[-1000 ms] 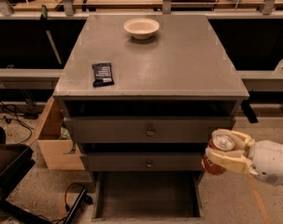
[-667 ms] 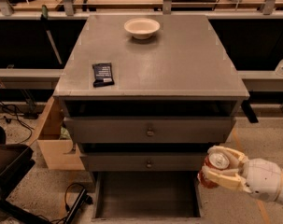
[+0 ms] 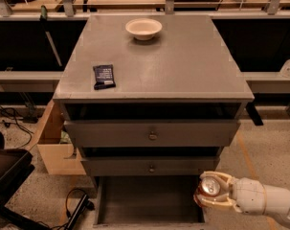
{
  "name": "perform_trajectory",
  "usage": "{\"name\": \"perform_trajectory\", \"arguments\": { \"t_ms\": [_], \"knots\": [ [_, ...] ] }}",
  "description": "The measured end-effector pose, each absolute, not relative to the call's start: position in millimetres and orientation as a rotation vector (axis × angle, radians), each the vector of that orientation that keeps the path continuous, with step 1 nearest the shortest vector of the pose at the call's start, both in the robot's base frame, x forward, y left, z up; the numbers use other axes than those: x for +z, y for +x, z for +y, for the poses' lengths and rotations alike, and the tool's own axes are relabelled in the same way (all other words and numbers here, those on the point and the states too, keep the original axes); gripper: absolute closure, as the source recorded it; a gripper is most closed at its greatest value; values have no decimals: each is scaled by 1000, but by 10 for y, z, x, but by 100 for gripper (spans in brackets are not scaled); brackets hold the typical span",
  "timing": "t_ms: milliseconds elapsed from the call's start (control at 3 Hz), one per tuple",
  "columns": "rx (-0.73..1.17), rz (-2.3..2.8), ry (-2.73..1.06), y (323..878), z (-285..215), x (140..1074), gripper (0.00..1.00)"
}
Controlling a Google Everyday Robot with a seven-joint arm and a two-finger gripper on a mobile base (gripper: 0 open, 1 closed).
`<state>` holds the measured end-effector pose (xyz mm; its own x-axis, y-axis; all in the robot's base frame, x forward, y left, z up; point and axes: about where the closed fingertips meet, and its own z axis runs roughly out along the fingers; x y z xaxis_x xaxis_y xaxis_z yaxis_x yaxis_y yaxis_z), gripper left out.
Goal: Place coke can into bottom drawer
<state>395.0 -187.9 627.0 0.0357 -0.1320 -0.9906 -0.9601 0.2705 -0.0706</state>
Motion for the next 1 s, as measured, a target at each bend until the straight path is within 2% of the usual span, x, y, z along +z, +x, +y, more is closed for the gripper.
{"name": "perform_trajectory", "arguments": {
  "t_ms": [333, 1000],
  "knots": [
    [901, 1379, -1114, 3950, -1878, 6270, 100],
    [988, 1352, -1107, 4048, -1379, 5517, 100]
  ]
}}
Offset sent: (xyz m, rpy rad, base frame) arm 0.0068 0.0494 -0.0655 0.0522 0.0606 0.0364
